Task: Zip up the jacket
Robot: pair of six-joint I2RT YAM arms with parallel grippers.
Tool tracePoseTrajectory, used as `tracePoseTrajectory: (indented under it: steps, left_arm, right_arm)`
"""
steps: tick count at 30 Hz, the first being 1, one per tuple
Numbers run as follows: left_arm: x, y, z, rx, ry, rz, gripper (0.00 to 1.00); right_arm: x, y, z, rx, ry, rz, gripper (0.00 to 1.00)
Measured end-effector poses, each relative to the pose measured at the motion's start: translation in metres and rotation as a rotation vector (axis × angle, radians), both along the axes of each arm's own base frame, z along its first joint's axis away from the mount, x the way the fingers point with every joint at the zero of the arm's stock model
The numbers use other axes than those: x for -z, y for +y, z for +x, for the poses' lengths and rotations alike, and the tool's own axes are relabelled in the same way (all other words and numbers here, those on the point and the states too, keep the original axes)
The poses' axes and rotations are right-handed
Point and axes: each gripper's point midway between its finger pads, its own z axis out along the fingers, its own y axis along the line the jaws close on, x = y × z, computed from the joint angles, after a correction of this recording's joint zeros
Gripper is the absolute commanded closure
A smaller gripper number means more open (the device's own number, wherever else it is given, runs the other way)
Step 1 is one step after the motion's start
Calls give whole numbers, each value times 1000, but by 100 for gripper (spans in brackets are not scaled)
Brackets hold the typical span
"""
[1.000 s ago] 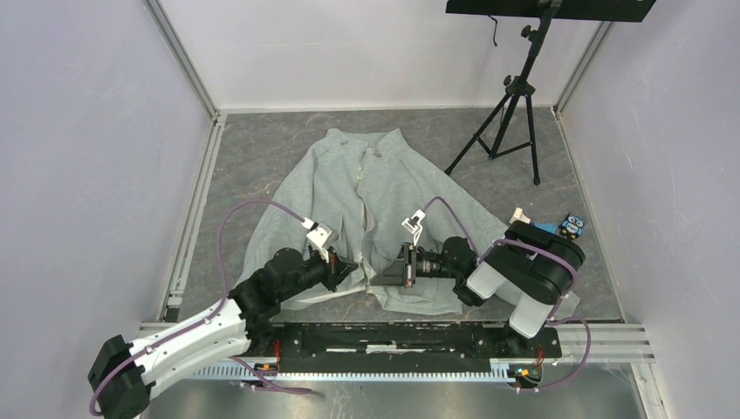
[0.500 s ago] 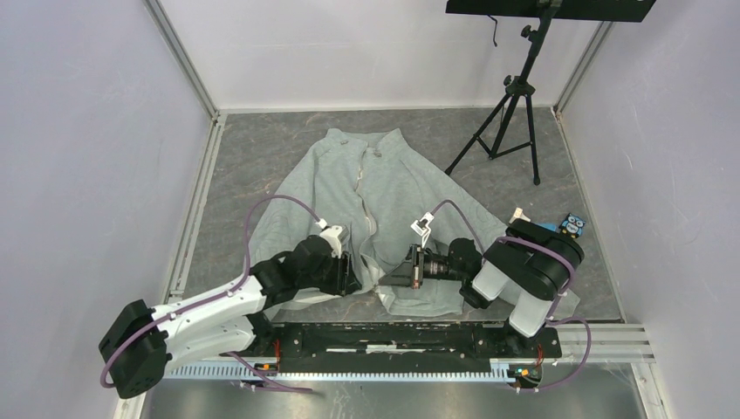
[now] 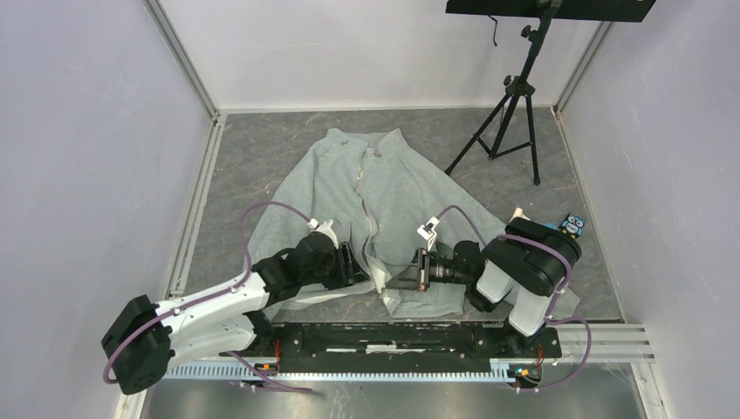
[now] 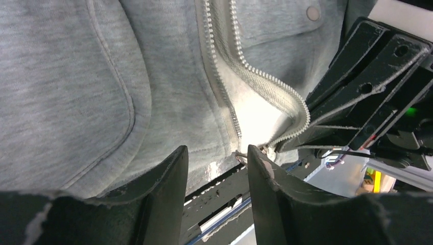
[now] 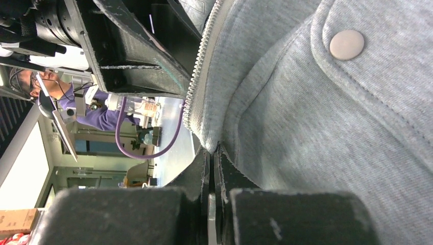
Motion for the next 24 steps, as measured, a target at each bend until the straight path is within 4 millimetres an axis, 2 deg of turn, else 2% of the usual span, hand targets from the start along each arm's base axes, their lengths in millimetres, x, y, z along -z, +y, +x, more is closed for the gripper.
tracePoseTrajectory:
  steps: [11, 16, 24]
  left_arm:
    - [22, -9, 8, -16, 58, 52, 51]
    - [32, -8, 8, -17, 78, 80, 55]
    - [48, -8, 10, -26, 98, 117, 56]
  right_arm:
    - [2, -3, -2, 3, 11, -7, 100]
    - [4, -3, -2, 4, 16, -12, 100]
    - [11, -4, -3, 4, 36, -28, 100]
